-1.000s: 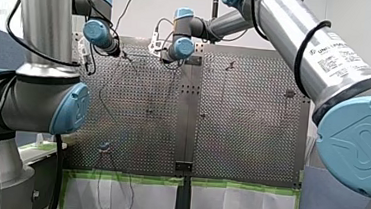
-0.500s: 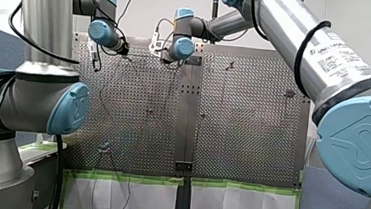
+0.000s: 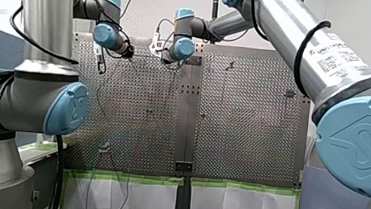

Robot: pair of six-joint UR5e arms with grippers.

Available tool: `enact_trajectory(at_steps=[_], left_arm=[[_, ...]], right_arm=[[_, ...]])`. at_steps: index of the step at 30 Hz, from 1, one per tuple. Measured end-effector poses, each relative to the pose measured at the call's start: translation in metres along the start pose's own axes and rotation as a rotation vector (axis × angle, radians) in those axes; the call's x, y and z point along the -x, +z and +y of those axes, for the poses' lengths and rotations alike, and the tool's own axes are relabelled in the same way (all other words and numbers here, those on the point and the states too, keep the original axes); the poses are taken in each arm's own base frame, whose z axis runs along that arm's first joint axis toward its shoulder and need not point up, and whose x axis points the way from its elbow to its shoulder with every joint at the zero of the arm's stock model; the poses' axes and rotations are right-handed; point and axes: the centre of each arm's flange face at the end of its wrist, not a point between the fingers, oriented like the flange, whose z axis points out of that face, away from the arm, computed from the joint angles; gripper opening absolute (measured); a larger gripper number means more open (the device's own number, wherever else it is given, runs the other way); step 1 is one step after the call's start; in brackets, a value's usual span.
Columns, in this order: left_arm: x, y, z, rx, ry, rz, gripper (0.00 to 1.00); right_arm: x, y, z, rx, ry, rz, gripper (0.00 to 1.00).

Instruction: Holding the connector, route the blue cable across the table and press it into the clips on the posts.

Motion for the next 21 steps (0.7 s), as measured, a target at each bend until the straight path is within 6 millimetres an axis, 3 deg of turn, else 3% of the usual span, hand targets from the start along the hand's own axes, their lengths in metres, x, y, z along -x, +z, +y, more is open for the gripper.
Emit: enact_trajectory(at_steps=[8, 15, 21], left_arm=[[-0.007, 0.022, -0.006, 0.007, 0.021, 0.010, 1.00], [0.004, 0.035, -0.016, 0.009, 0.024, -0.016, 1.00], [-0.010, 0.047, -0.019, 0.022, 0.051, 0.022, 1.00]], right_arm=[[0.000, 0.000, 0.000, -0.001, 0.000, 0.000, 0.00], [0.000, 0.000, 0.000, -0.001, 0.000, -0.001, 0.00], [0.000, 0.000, 0.000, -0.002, 0.001, -0.001, 0.00]])
